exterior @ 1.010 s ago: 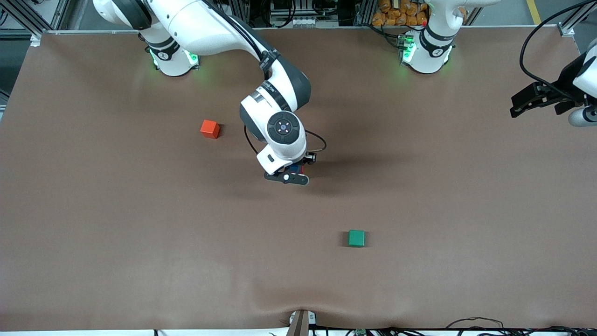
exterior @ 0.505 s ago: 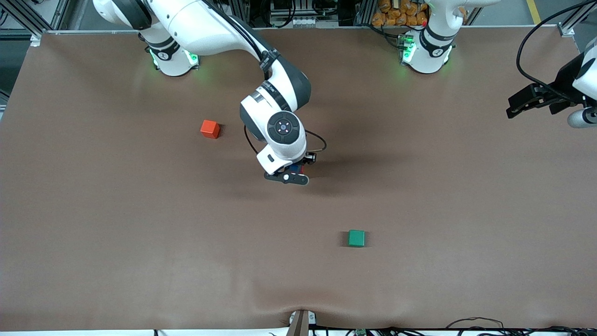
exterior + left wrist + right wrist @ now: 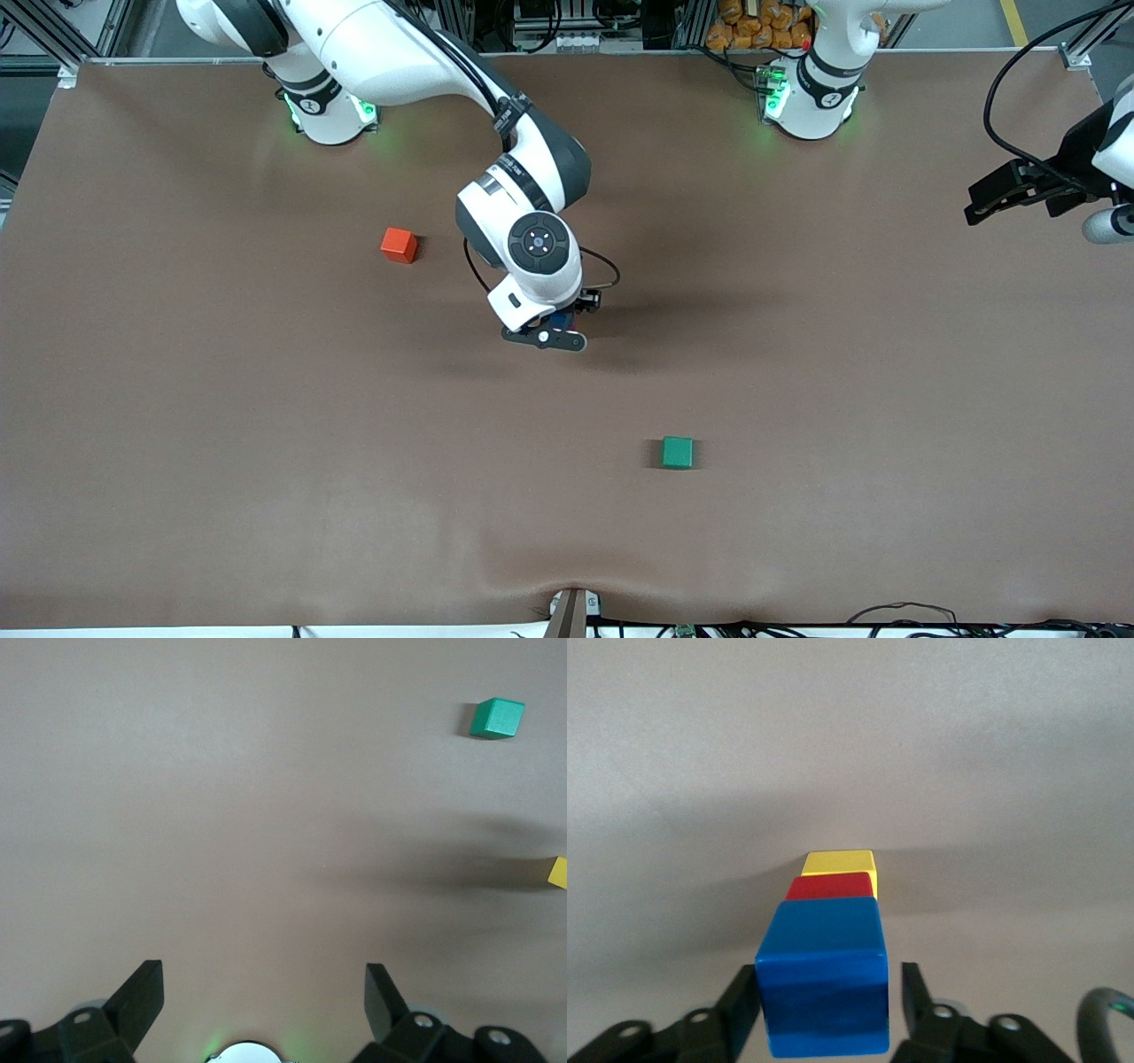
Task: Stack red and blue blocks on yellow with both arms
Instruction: 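Lower the blue cube onto the red cube with the right gripper, then open the right gripper and withdraw it from the stack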
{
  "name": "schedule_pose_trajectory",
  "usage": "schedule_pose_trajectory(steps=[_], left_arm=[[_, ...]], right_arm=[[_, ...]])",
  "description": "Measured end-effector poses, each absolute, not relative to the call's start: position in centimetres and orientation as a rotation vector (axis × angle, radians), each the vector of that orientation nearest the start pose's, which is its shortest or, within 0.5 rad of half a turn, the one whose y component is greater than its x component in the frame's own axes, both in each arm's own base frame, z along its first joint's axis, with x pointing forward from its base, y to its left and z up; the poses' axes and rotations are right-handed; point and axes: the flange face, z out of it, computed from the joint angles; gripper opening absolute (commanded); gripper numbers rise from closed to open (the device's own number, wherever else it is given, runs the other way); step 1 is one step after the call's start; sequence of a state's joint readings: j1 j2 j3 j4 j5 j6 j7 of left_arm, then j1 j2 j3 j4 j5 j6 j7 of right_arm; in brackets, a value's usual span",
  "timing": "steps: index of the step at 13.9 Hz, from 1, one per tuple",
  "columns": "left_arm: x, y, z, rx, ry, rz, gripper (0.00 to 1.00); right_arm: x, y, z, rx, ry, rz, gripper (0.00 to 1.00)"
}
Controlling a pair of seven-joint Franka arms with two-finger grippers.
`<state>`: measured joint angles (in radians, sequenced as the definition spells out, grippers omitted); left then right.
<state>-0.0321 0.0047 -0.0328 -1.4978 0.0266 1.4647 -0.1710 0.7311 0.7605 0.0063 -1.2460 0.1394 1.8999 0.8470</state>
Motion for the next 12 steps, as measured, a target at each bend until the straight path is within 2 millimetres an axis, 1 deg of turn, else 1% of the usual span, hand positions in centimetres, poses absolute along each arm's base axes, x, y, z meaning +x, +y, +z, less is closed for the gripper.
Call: schedule_pose_trajectory(steps=[4, 7, 9, 11, 12], left_arm=[[54.4, -3.2, 64.5, -3.105, -0.168, 0.061, 1.00], [54.4, -3.2, 64.5, -3.105, -0.169, 0.060, 1.00], [54.4, -3.2, 64.5, -3.105, -0.169, 0.060, 1.00], [54.4, -3.2, 64.5, -3.105, -0.169, 0.060, 1.00], [54.4, -3.2, 64.5, -3.105, -0.169, 0.060, 1.00]], right_arm=[[54.0, 50.1, 30.2, -3.103, 0.257, 0.265, 1.00], [54.6, 49.6, 30.7, -3.100, 0.272, 0.258, 1.00], [55.2, 48.4, 31.4, -3.101, 0.309, 0.309, 1.00], [56.5, 46.3, 32.6, -3.094, 0.363, 0.371, 1.00], [57.3, 45.2, 33.6, -3.092, 0.386, 0.392, 1.00]])
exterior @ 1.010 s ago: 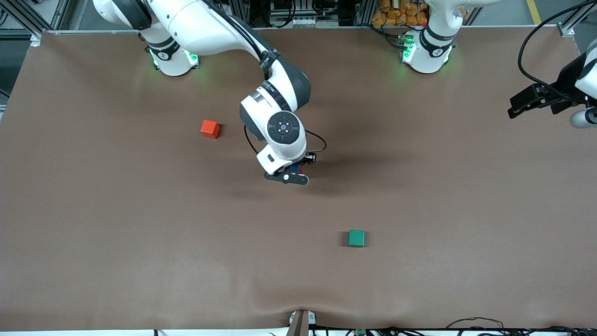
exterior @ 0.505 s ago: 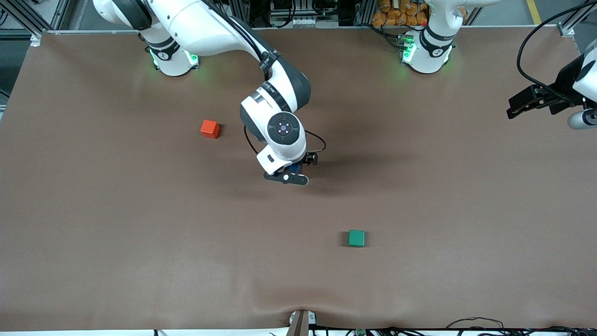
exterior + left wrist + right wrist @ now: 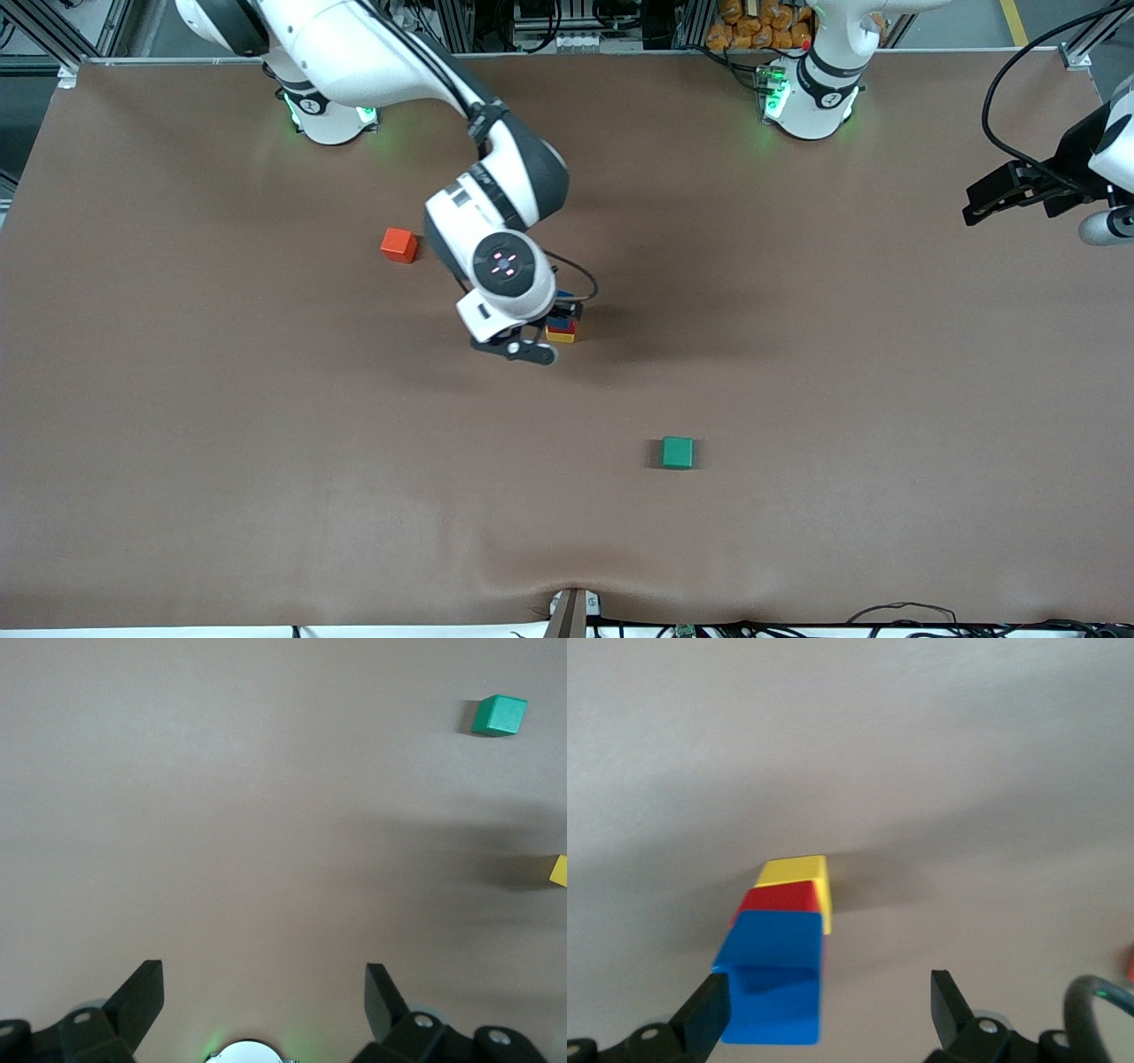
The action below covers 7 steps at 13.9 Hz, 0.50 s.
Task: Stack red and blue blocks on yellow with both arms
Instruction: 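Open the right gripper and withdraw it from the stack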
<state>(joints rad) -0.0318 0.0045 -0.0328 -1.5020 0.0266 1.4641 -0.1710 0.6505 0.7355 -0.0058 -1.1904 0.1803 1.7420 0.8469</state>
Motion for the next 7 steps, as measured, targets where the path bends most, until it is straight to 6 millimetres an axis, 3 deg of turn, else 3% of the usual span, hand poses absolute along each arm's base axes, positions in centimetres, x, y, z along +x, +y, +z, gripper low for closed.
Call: schedule_pose_trajectory(steps=[7], left_arm=[[54.4, -3.2, 64.6, -3.105, -0.169, 0.061, 1.00]], right_arm=[[60.5, 39.5, 41.6, -3.049, 0.461, 0.367, 1.00]])
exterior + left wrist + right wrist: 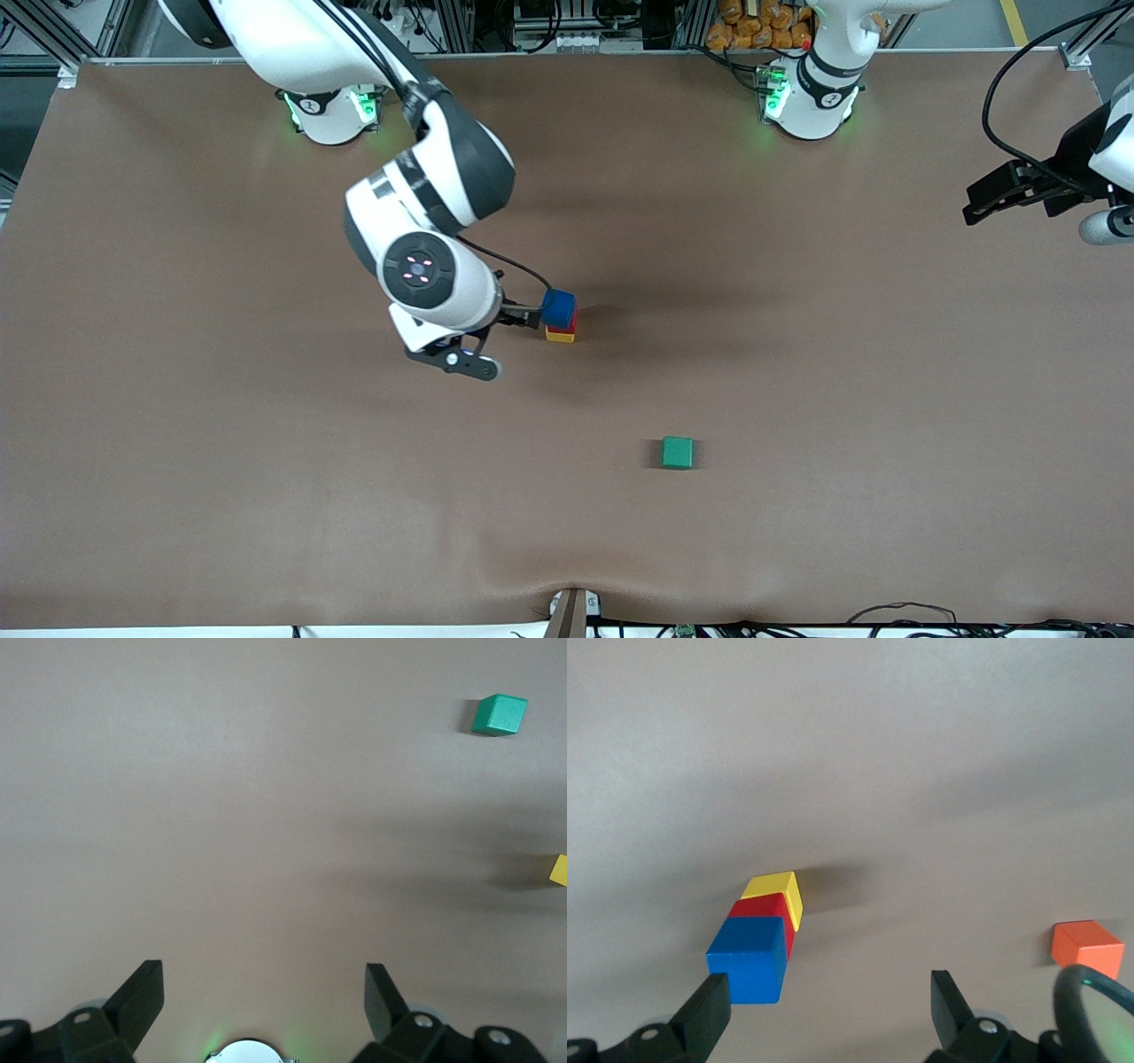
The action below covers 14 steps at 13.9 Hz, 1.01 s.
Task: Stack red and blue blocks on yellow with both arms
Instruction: 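Open the right gripper and withdraw it from the stack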
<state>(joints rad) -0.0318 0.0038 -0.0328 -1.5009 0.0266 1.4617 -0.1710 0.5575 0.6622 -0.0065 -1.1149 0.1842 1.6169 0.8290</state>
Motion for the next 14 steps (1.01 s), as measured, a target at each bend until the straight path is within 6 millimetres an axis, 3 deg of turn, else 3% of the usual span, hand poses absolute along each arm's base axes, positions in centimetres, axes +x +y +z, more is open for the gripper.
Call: schedule_pose_trajectory(steps=[2, 7, 14], left_arm=[[54.3, -3.2, 64.7, -3.105, -0.169, 0.059, 1.00], [54.0, -3.2, 65.2, -3.106, -0.169, 0.049, 1.00], [53.9, -3.4, 65.2, -3.106, -0.162, 0.054, 1.00]], right_arm=[[61.3, 37.4, 43.6, -3.035, 0.501, 0.351, 1.00], [63.3, 28.0, 48.4, -3.014, 0.593, 0.410, 1.00], [63.6, 16.9, 55.5, -2.976, 0.624, 0.396, 1.00]])
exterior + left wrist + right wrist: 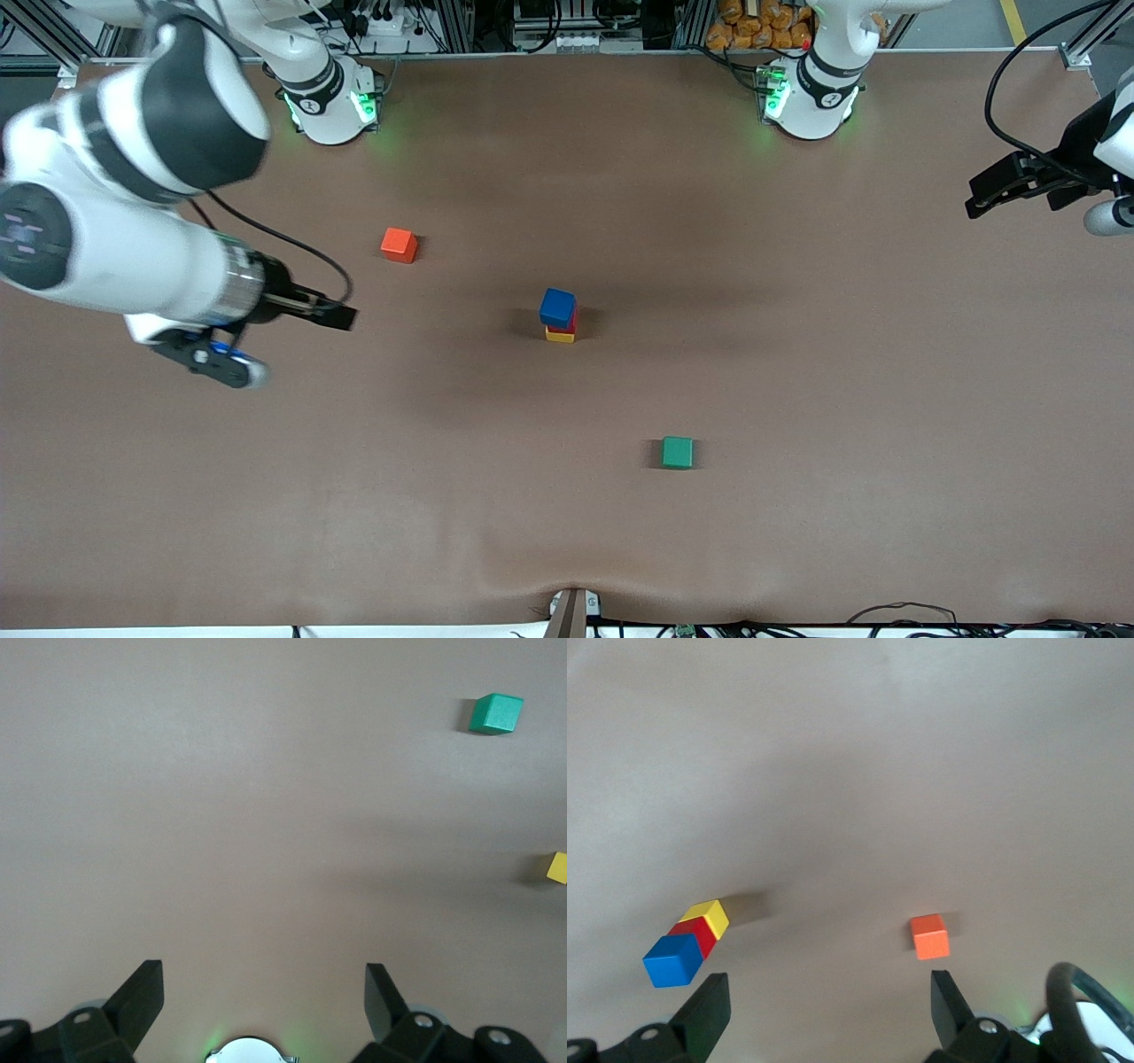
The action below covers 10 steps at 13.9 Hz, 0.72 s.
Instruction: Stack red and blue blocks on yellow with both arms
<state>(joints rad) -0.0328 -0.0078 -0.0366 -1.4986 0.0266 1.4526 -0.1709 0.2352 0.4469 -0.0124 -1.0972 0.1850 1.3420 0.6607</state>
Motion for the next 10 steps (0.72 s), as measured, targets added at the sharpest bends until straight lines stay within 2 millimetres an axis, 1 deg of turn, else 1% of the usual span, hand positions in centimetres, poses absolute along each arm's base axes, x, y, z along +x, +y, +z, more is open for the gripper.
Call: schedule_pose_trajectory(steps=[2, 5, 6, 8, 10], left_arm=[[53.9, -3.6, 65.2, -3.106, -0.156, 0.054, 1.00], [53.9, -3.8, 65.2, -3.106, -0.151, 0.054, 1.00], [53.9, -3.9, 65.2, -3.106, -0.148, 0.054, 1.00], [53.8, -4.2, 65.3, -3.106, -0.140, 0.055, 1.00], [53.6, -4.2, 65.5, -3.106, -0.141, 0.059, 1.00]], right_arm=[[63.7, 12.8, 56.6, -2.966, 0.625, 0.407, 1.00], [63.5, 6.1, 57.6, -2.949, 0.596, 0.445, 1.00], [63.2, 4.5, 57.9, -2.947, 0.581, 0.460, 1.00], [62.5, 2.3, 59.4, -2.993, 0.513, 0.424, 1.00], [61.4, 0.9, 62.0, -3.067, 0.391, 0.342, 1.00]])
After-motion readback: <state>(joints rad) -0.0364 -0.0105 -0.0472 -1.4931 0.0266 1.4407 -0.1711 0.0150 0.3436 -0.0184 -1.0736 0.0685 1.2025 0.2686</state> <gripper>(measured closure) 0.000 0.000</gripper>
